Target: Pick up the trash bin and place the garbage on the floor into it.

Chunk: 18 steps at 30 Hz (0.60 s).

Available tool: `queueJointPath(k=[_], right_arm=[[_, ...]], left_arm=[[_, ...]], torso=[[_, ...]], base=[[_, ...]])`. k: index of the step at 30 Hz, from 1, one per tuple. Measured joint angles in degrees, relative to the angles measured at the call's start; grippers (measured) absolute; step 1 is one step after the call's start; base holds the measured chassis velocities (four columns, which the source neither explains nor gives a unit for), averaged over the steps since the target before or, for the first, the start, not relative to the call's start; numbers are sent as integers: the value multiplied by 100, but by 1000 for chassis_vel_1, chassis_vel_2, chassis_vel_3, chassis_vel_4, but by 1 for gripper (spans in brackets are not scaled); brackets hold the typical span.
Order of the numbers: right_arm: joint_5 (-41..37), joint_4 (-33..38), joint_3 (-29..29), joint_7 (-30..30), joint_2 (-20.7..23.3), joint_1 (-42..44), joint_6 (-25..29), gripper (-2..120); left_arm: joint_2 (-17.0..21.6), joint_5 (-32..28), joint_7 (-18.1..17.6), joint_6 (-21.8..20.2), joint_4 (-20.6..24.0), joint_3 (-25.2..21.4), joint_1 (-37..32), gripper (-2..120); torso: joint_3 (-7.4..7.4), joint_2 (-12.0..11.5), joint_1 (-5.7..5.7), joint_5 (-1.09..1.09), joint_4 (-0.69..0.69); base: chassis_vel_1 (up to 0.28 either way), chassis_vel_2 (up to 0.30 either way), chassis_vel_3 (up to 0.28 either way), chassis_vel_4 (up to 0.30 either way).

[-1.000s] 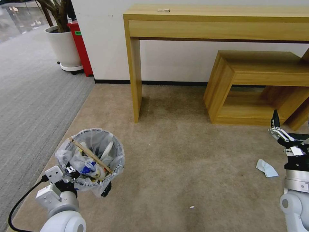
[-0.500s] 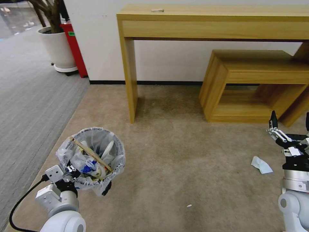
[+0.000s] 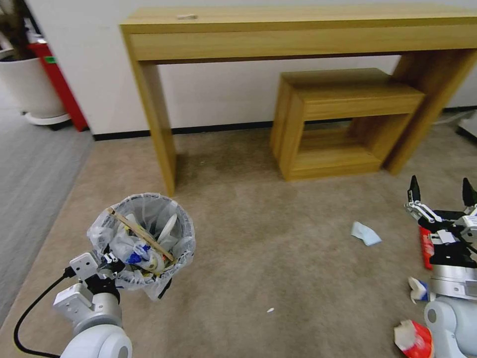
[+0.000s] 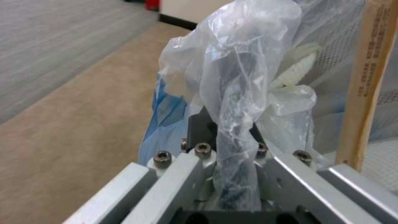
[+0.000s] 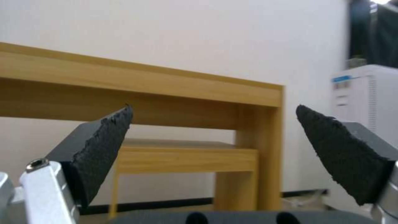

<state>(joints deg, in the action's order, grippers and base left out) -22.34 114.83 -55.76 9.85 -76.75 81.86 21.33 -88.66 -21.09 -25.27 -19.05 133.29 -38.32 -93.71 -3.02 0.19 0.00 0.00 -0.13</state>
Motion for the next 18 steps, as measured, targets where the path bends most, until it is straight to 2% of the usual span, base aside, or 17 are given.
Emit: queueJointPath(k=[18], right_arm=[[56, 2, 57, 2, -1, 56, -14, 100]], left_arm=[[26, 2, -2, 0, 114, -9, -69, 0]], torso=[[0, 0, 0, 0, 1]], base=[[-128, -131, -123, -126]])
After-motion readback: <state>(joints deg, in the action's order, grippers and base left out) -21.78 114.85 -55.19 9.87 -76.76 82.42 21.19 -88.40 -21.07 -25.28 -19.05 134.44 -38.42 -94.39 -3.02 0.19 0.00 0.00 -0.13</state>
